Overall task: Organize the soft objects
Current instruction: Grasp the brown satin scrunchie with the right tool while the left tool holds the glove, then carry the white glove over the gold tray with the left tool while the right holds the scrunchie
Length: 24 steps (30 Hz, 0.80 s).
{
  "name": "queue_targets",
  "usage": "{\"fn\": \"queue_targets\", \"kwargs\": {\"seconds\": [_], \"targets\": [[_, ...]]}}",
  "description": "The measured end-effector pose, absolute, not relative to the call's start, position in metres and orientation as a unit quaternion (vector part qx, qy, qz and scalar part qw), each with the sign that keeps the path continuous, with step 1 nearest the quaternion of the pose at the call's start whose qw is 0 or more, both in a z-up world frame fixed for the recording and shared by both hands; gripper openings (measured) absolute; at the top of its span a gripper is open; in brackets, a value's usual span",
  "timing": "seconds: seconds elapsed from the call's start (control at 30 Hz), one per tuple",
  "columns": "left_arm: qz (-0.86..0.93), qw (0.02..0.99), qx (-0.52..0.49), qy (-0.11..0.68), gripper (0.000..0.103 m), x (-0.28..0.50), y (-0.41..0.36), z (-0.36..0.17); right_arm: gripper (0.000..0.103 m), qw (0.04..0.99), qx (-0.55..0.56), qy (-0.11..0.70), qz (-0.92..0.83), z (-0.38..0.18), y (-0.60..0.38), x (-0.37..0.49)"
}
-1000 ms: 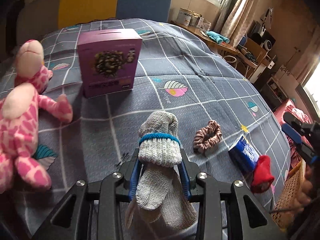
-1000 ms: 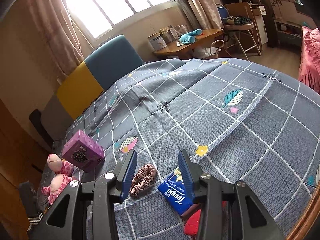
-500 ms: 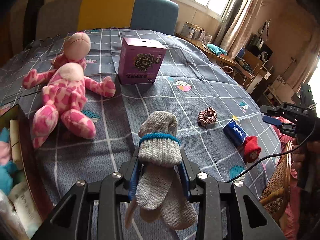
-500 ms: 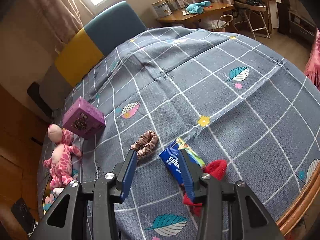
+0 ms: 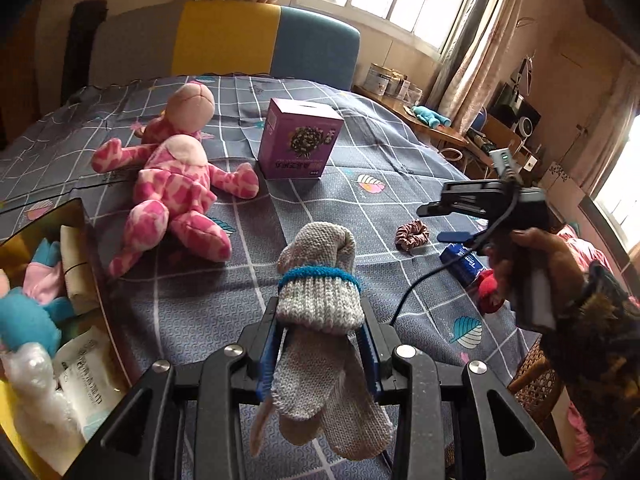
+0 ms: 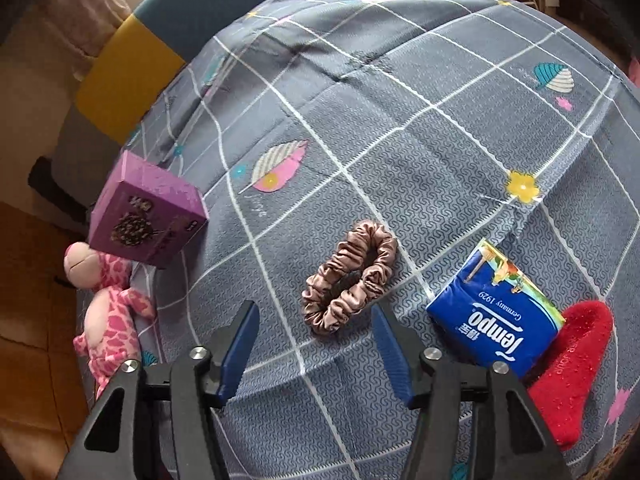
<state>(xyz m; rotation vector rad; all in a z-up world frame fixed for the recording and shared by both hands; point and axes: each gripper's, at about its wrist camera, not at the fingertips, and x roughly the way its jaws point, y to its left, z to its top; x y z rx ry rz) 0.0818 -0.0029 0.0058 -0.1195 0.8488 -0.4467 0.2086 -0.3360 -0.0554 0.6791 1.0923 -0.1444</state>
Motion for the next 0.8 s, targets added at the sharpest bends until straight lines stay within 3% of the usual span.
{"fn": "queue_targets", "kwargs": {"seconds": [0.13, 0.47, 0.5, 0.6, 0.8], "targets": [[-0.214, 0.886, -0.067, 0.406, 0.036, 0.083, 0.003, 0.007, 0.067, 0.792, 0.313, 0.517, -0.093, -0.063, -0.335, 0.22], [-0.216, 0.882, -0.077, 0.413, 0.036, 0.084, 0.009, 0.004, 0.067, 0.798, 0.242, 0.538, -0.122, -0.08, -0.315, 0.256], [-0.215, 0.881, -0.079, 0.413, 0.036, 0.084, 0.011, 0.004, 0.06, 0.802, 0.221, 0.542, -0.117, -0.08, -0.31, 0.259], [-0.212, 0.881, -0.083, 0.414, 0.036, 0.085, 0.013, 0.003, 0.023, 0.812, 0.155, 0.552, -0.109, -0.079, -0.298, 0.263], [-0.202, 0.886, -0.09, 0.408, 0.036, 0.084, 0.022, 0.005, 0.02, 0.842, 0.107, 0.528, 0.009, -0.054, -0.269, 0.236]]}}
